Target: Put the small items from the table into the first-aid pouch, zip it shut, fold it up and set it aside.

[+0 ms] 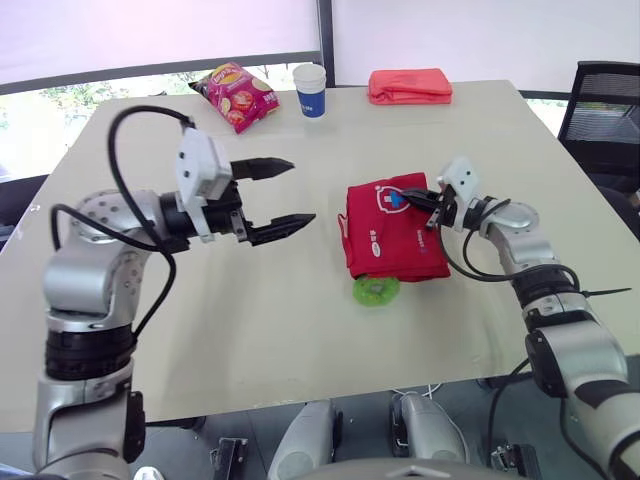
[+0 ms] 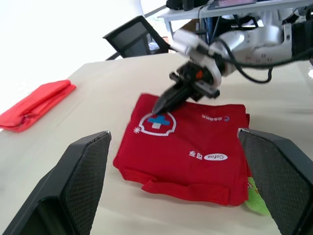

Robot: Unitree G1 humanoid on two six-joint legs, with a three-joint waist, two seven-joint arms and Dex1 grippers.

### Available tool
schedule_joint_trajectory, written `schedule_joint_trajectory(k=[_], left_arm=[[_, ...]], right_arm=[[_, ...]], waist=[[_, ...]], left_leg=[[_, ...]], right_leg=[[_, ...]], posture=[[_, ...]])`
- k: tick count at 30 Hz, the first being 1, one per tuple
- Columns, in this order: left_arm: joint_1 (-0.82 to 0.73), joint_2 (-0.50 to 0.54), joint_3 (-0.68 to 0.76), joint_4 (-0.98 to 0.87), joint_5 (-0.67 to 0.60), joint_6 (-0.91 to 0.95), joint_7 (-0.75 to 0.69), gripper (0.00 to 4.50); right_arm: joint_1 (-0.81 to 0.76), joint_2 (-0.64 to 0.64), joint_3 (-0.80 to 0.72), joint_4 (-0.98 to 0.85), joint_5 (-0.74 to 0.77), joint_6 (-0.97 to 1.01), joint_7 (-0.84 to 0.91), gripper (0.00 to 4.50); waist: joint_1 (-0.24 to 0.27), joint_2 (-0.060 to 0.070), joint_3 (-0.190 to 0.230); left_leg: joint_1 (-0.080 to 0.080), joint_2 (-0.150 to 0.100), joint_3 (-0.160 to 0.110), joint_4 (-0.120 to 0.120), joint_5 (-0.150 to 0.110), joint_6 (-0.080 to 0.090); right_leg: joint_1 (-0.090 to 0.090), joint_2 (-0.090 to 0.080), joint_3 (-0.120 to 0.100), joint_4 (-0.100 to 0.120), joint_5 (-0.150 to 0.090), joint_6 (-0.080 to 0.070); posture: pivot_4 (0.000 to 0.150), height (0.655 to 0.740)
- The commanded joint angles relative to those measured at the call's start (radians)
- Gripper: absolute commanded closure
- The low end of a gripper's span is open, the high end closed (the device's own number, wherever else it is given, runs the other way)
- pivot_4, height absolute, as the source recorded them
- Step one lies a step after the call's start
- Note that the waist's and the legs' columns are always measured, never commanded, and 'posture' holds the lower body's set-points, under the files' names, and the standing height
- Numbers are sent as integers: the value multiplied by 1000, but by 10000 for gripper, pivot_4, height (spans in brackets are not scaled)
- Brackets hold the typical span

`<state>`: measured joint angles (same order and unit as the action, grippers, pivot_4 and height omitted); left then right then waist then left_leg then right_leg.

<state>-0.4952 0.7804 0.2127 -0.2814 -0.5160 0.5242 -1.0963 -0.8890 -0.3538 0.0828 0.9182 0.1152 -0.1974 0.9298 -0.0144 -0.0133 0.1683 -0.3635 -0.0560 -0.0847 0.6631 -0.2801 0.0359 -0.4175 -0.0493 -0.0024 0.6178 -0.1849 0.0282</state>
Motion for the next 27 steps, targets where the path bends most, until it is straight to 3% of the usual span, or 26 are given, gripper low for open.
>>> schedule_joint_trajectory(k=[1, 14, 21, 24, 27], left_arm=[[10, 36, 30, -55, -40, 22, 12, 386], [13, 79, 0, -96, -157, 102, -12, 386], [21, 94, 1, -96, -174, 100, -18, 386], [19, 101, 0, -90, -177, 94, -18, 0], [16, 103, -3, -82, -171, 83, -21, 0]], right_arm=[[12, 6, 34, 101, -69, -39, -1, 45000], [63, 28, 53, 122, -131, -94, -10, 45000], [32, -42, -108, -61, 43, 42, 12, 45000], [44, -68, -157, -171, 137, 203, 76, 36902], [42, -87, -175, -226, 185, 365, 95, 24428]], waist=[[-2, 0, 0], [-28, -4, -4], [-26, -3, -1], [-24, -2, 1], [-25, -2, 1]], left_leg=[[0, 0, 0, 0, 0, 0], [11, 2, 3, -8, 1, -2], [12, 2, 5, -11, 1, -2], [10, 2, 5, -11, 1, -2], [10, 2, 5, -11, 1, -2]], right_leg=[[0, 0, 0, 0, 0, 0], [4, 1, 5, 2, -1, -2], [4, 1, 11, 2, -1, -2], [3, 1, 11, 2, -1, -2], [2, 0, 11, 2, -1, -2]], posture=[[1500, 7395], [1500, 7395], [1500, 7395], [1500, 7395], [1500, 7395]])
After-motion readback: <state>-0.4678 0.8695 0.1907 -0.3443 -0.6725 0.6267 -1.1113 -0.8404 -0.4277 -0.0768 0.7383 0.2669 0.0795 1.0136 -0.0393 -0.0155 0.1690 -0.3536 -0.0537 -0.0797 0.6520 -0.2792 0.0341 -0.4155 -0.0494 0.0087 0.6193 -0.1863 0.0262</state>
